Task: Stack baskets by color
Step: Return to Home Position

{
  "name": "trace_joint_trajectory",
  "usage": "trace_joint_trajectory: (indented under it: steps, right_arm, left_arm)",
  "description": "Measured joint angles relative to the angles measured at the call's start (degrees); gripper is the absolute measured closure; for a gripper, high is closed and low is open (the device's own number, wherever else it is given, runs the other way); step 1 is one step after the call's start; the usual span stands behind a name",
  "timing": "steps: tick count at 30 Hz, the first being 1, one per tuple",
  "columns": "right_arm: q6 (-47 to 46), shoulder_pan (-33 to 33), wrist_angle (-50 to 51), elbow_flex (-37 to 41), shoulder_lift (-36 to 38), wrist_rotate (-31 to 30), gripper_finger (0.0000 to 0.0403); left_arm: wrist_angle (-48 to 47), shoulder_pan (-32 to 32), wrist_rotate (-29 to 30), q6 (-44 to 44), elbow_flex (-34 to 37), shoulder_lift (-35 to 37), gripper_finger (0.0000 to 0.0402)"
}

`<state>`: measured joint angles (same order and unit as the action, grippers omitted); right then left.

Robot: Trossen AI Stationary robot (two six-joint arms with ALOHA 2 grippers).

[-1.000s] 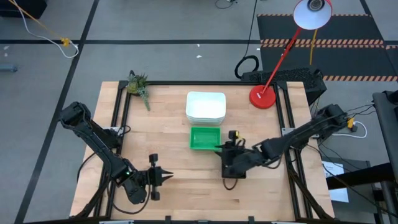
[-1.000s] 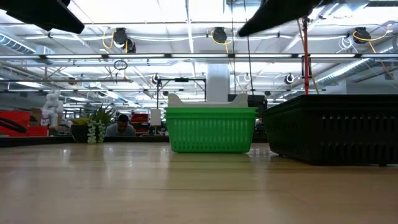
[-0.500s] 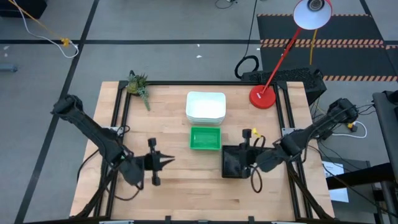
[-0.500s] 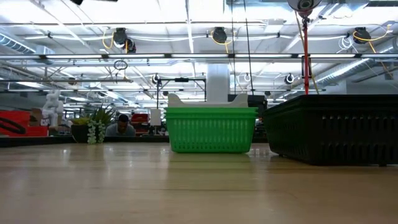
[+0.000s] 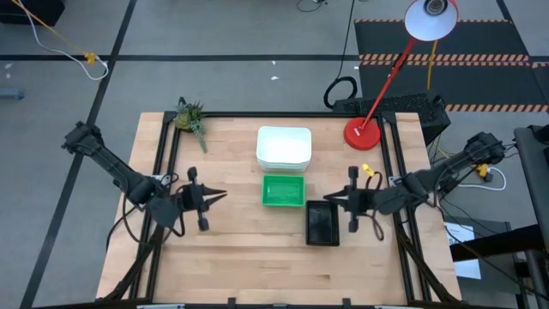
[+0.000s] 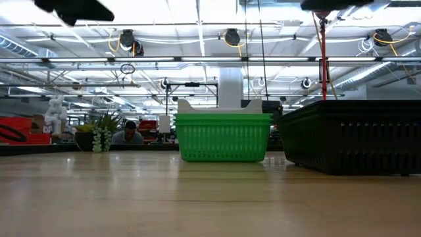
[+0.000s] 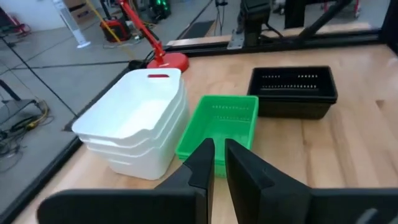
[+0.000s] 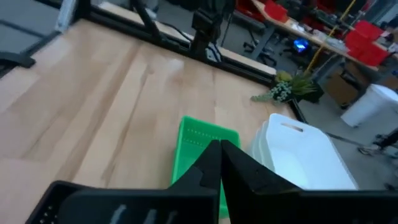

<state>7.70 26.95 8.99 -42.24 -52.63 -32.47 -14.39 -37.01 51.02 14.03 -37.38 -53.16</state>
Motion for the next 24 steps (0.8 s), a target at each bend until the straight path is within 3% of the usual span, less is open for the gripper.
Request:
trace_joint_trajectory:
  steps: [10,17,24]
  right_arm:
    - [1.3,-4.5,-15.7,20.3,14.2,4.7,0.0402]
    - [2.0,-7.1,-25.8,31.0,20.6,7.6,0.0403]
    - [2.7,-8.9,-27.2,34.3,23.6,13.1,0.0403]
  left_arm:
    - [17.7,0.4,-3.0,-4.9,14.5,7.1,0.0360]
    - [19.8,0.4,-3.2,-3.0,18.7,8.6,0.0360]
    - [19.2,0.4,-5.0,-4.8,18.9,8.6,0.0360]
